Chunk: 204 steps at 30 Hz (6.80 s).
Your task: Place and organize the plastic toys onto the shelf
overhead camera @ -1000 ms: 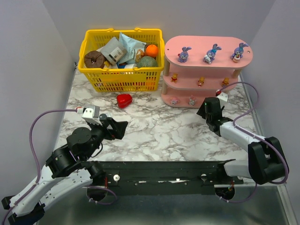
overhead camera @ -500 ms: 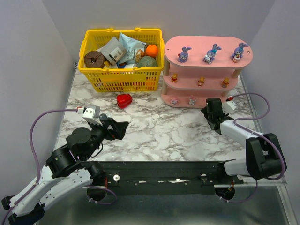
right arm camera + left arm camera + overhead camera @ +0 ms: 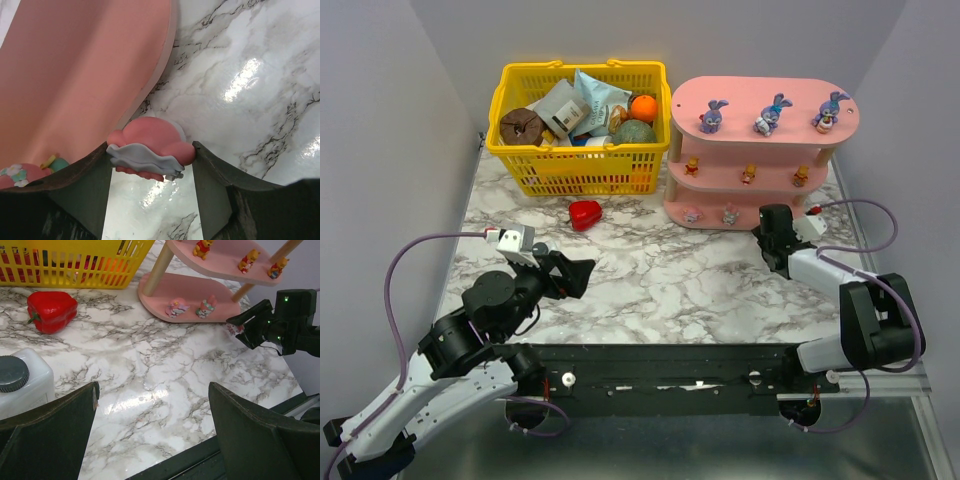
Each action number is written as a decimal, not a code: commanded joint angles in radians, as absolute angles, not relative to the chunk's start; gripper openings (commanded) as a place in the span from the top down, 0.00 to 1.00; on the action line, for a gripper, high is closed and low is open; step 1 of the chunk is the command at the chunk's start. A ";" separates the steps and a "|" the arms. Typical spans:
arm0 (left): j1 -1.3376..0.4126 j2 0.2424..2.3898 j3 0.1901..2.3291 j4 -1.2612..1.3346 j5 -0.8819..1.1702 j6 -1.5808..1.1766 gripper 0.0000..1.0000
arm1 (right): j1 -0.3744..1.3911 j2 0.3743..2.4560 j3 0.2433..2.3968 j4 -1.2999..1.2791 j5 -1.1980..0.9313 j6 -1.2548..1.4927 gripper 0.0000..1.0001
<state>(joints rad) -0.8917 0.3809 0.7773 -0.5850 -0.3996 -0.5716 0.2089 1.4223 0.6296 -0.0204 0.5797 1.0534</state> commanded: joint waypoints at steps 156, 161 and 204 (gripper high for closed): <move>-0.891 0.388 0.715 -0.509 -0.305 -0.578 0.01 | 0.262 1.316 0.608 -0.108 -0.314 0.735 0.91; -0.891 0.440 0.687 -0.440 -0.238 -0.610 0.01 | 0.544 1.223 0.621 -0.019 -0.132 0.582 0.97; -0.930 0.914 0.518 0.094 0.220 -0.575 0.78 | 0.976 0.948 0.488 0.179 -0.187 0.396 0.97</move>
<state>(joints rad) -0.9115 0.8722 0.5255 0.0795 0.2253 -0.6102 0.9672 0.9657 0.4927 0.1490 -0.1997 0.3985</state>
